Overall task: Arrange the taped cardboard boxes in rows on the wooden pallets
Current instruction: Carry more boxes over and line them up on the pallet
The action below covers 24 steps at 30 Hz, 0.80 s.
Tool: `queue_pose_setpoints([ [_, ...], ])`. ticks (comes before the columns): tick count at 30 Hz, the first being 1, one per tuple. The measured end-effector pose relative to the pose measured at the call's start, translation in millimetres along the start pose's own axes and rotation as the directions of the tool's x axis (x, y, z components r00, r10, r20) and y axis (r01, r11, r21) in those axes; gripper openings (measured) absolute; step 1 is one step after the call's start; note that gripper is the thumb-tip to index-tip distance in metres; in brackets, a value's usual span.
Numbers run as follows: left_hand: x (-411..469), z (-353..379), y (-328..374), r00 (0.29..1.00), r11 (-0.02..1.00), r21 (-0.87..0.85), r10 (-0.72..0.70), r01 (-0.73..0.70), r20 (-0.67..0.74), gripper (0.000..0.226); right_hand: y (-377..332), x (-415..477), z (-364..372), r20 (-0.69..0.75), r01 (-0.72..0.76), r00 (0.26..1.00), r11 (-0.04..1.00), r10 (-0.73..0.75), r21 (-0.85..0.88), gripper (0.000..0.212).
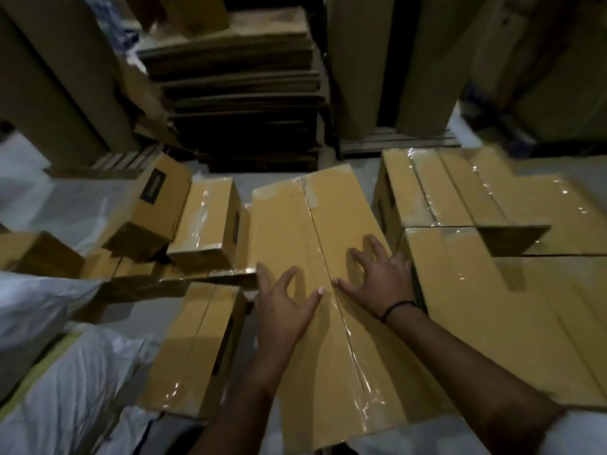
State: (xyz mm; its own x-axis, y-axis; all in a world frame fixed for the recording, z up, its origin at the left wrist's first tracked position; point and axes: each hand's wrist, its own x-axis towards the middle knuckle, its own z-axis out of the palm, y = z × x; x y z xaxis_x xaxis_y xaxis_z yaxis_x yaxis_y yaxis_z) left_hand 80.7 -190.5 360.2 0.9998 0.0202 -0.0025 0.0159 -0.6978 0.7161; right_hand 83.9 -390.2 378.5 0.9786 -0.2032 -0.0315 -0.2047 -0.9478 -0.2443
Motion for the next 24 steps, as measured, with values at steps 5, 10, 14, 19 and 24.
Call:
queue_pose_setpoints([
  [5, -64, -1, 56, 0.996, 0.99, 0.113, 0.076, -0.08, 0.037, 0.071, 38, -58, -59, -0.037, -0.003, 0.999, 1.0, 0.002, -0.014, 0.077],
  [10, -111, 17, 104, 0.994, 0.981, 0.172, 0.074, -0.088, 0.087, 0.079, 87, -108, -85, -0.01, -0.015, 1.0, 0.999, 0.015, -0.03, 0.075],
  [14, -145, 52, 144, 0.984, 0.961, 0.234, 0.117, -0.147, 0.138, 0.082, 148, -141, -91, 0.002, -0.007, 1.0, 1.0, 0.007, -0.029, 0.07],
  [19, -183, 122, 208, 0.965, 0.941, 0.263, 0.16, -0.212, 0.207, 0.087, 251, -166, -107, -0.001, -0.04, 0.999, 0.999, 0.04, -0.013, 0.07],
  [24, -215, 206, 293, 0.952, 0.924, 0.274, 0.207, -0.266, 0.226, 0.087, 371, -189, -140, -0.022, -0.049, 0.999, 0.999, 0.048, -0.012, 0.066],
])
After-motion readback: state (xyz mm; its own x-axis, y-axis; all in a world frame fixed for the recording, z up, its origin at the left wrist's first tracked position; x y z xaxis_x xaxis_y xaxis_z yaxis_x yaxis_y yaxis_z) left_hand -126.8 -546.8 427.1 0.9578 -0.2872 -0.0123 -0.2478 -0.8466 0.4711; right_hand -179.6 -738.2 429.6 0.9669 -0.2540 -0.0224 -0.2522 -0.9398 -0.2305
